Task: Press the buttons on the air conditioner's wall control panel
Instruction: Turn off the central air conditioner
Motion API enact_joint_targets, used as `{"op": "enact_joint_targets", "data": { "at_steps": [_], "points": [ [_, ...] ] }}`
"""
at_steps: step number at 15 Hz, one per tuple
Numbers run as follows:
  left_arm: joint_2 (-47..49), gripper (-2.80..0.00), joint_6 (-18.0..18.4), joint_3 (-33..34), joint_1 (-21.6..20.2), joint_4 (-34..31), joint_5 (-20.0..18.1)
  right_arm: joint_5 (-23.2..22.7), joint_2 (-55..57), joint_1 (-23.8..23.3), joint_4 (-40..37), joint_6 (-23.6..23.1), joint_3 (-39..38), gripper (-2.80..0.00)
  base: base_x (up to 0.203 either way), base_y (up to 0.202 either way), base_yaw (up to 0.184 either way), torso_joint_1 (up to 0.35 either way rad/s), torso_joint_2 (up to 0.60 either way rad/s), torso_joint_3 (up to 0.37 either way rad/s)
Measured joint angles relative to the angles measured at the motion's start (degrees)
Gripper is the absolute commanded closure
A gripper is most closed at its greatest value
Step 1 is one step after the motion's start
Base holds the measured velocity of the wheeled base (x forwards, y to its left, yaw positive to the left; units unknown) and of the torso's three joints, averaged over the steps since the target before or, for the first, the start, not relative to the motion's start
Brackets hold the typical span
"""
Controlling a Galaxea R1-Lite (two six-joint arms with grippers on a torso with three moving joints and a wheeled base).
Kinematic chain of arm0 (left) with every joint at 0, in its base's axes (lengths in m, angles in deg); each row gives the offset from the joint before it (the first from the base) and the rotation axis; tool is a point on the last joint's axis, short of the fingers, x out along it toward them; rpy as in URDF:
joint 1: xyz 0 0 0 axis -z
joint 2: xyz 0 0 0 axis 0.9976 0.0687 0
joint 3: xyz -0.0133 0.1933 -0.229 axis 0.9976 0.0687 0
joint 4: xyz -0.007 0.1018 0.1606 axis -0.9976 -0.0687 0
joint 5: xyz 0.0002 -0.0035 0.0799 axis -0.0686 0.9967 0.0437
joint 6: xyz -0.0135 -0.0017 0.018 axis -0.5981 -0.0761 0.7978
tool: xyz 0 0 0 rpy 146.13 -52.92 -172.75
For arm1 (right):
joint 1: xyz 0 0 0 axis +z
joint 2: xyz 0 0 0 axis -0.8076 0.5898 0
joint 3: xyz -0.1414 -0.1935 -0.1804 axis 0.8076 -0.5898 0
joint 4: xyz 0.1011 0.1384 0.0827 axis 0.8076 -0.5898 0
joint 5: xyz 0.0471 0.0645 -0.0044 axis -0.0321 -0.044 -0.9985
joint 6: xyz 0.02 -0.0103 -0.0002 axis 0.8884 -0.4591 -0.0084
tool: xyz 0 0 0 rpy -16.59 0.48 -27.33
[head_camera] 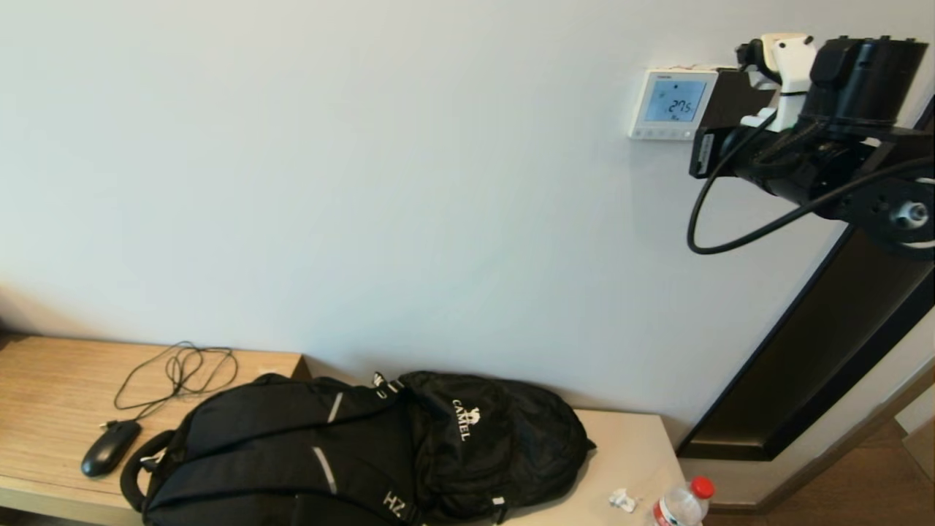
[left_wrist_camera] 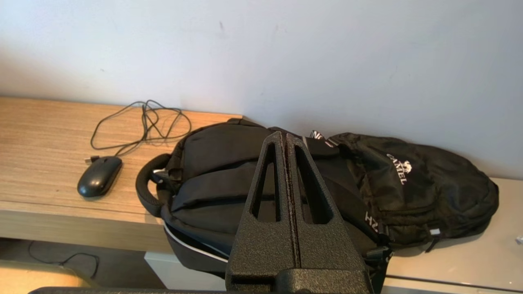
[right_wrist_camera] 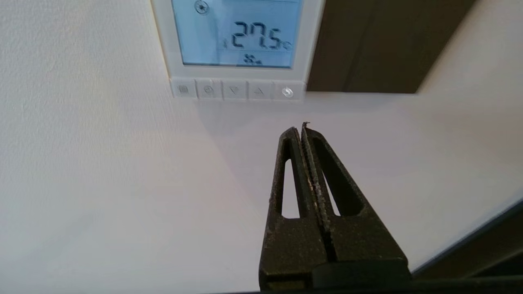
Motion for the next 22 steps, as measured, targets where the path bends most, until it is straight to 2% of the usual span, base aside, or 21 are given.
{"op": "enact_joint_targets", "data": {
  "at_steps": [5,10,13,15,17,19,22],
  "points": [
    [0.0,0.0,-0.01,0.0,0.0,0.01,-0.02,-0.01,-14.58,0.21,0.05,0.09,-17.23,0.0,0.0,0.0,0.0,0.0,0.0,0.0],
    [0.02,0.0,-0.02,0.0,0.0,0.0,-0.02,1.42,-31.72,0.24,0.49,0.42,-40.2,0.0,0.0,0.0,0.0,0.0,0.0,0.0],
    [0.02,0.0,-0.02,0.0,0.0,0.0,-0.01,3.62,-39.5,0.04,4.54,0.62,-54.23,0.0,0.0,0.0,0.0,0.0,0.0,0.0],
    [0.02,0.0,0.0,0.0,0.0,0.0,-0.02,6.81,-43.74,-0.73,7.27,0.64,-60.56,0.0,0.0,0.0,0.0,0.0,0.0,0.0],
    [0.02,0.0,0.0,0.0,-0.02,0.0,-0.02,13.62,-47.88,-1.25,7.72,0.59,-64.37,0.0,0.0,0.0,0.0,0.0,0.0,0.0],
    [0.01,0.0,0.0,0.0,0.0,-0.01,-0.02,18.59,-51.86,-1.81,7.3,0.54,-66.92,0.0,0.0,0.0,0.0,0.0,0.0,0.0],
    [0.02,0.0,-0.02,0.0,0.0,0.0,-0.01,19.51,-58.66,-5.59,3.05,0.01,-69.42,0.0,0.0,0.0,0.0,0.0,0.0,0.0]
  ]
}}
